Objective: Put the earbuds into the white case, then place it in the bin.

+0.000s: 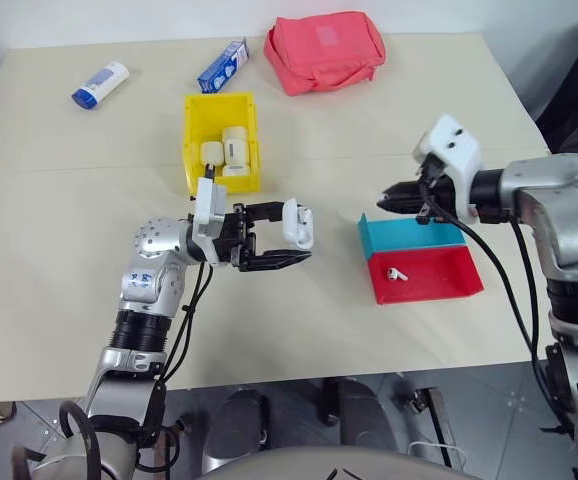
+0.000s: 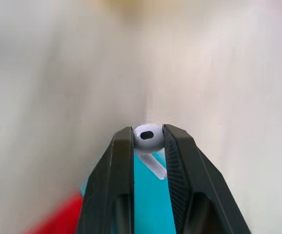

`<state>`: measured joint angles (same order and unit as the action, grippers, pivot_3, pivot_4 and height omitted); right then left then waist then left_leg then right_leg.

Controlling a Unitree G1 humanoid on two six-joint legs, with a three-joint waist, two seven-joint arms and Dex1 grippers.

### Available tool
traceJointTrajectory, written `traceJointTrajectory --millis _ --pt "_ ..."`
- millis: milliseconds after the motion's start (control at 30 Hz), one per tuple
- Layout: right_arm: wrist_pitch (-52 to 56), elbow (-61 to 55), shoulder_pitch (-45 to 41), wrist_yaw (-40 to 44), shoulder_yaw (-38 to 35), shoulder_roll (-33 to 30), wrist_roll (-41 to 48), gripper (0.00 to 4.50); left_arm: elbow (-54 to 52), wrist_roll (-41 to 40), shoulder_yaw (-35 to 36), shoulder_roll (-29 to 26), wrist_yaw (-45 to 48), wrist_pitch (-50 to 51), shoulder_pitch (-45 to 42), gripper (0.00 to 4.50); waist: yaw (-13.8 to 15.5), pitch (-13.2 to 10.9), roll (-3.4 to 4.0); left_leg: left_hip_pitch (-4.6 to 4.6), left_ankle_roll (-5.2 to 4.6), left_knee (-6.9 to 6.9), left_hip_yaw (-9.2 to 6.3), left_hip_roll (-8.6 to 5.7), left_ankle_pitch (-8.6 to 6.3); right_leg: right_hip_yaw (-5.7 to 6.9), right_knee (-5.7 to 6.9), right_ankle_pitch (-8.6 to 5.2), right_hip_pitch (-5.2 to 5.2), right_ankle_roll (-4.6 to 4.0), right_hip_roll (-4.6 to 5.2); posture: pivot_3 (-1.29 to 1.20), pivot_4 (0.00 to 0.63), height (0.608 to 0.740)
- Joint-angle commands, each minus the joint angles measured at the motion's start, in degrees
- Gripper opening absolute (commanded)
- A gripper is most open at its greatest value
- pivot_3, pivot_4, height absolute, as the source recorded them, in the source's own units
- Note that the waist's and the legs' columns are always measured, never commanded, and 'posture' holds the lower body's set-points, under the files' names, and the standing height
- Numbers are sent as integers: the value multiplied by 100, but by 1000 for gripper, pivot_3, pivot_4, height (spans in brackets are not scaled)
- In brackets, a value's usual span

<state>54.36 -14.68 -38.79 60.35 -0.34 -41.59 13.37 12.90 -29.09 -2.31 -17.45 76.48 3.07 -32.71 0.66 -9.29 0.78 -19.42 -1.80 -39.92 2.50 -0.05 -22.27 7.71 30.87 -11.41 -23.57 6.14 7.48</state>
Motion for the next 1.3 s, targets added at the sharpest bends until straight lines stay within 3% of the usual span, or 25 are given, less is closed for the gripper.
traceJointTrajectory --millis 33,233,500,900,1300 --pt "548 -1021 258 -291 -859 363 927 487 254 -51 -57 109 185 23 -314 2792 17 0 0 1 -2 -1 -1 2 -1 0 1 0 1 0 0 0 150 740" --pt "2033 -2320 453 -1333 -2160 1749 2738 487 688 1 -97 313 284 17 -669 2792 34 0 0 1 -2 -1 -4 6 -1 -3 7 0 -4 0 0 0 150 740" --pt "3288 -2811 487 -2761 -2855 2911 4174 487 1105 52 -75 421 502 -81 -910 2792 57 0 1 1 -11 -1 -4 0 -6 -11 20 -2 -12 -4 6 0 150 740" --pt "2701 -2667 1175 -4107 -2593 3203 5131 487 1187 40 -45 504 655 -180 -1037 2792 54 0 1 1 -23 1 1 -6 -9 -16 22 -4 -12 -8 2 0 150 740" --pt "1498 -2622 2178 -4391 -1708 2863 5320 487 947 -88 52 586 585 -94 -1001 2792 60 0 1 2 -31 2 9 -3 -13 -17 18 -5 -12 -8 -1 0 150 740"
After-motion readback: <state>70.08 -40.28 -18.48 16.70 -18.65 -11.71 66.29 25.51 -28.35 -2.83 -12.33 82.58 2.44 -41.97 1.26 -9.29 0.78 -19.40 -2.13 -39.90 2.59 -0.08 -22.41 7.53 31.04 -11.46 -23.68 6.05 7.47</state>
